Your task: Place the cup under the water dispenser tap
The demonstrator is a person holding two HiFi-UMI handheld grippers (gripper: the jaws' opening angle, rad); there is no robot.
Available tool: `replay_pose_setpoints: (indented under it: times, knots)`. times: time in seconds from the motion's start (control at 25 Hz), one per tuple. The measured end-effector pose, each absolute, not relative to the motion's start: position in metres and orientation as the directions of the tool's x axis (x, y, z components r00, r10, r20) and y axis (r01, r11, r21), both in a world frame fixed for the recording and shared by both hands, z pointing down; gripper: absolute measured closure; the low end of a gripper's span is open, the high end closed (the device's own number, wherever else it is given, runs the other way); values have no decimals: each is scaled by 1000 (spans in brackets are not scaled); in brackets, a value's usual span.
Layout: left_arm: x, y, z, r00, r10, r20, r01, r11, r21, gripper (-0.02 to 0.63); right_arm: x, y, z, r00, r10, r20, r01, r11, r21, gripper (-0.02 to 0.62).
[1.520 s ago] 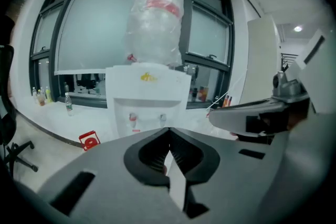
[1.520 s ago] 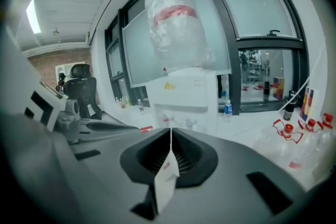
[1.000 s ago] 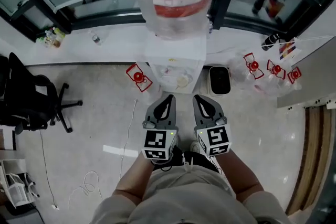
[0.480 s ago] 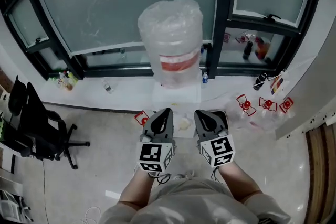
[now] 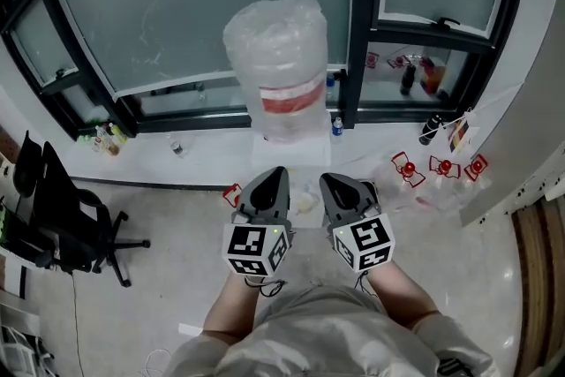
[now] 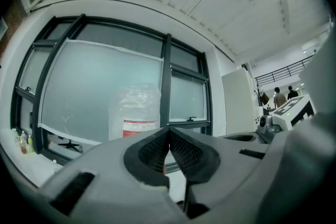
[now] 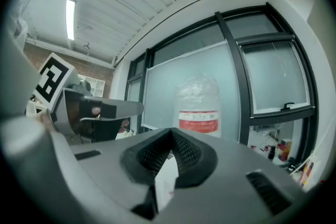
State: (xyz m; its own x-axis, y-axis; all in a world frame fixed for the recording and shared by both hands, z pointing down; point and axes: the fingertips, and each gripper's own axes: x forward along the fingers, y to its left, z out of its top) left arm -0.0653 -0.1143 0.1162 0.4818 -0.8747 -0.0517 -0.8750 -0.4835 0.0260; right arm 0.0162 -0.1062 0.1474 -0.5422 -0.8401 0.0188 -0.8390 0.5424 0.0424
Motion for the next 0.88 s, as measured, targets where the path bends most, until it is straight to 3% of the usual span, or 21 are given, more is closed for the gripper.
replay_pose_setpoints:
  times: [0.88]
  knots:
    - [-65, -126, 145, 460, -888, 15, -888, -460, 4, 586, 28, -111, 169, -516, -854, 71, -854, 519, 38, 568]
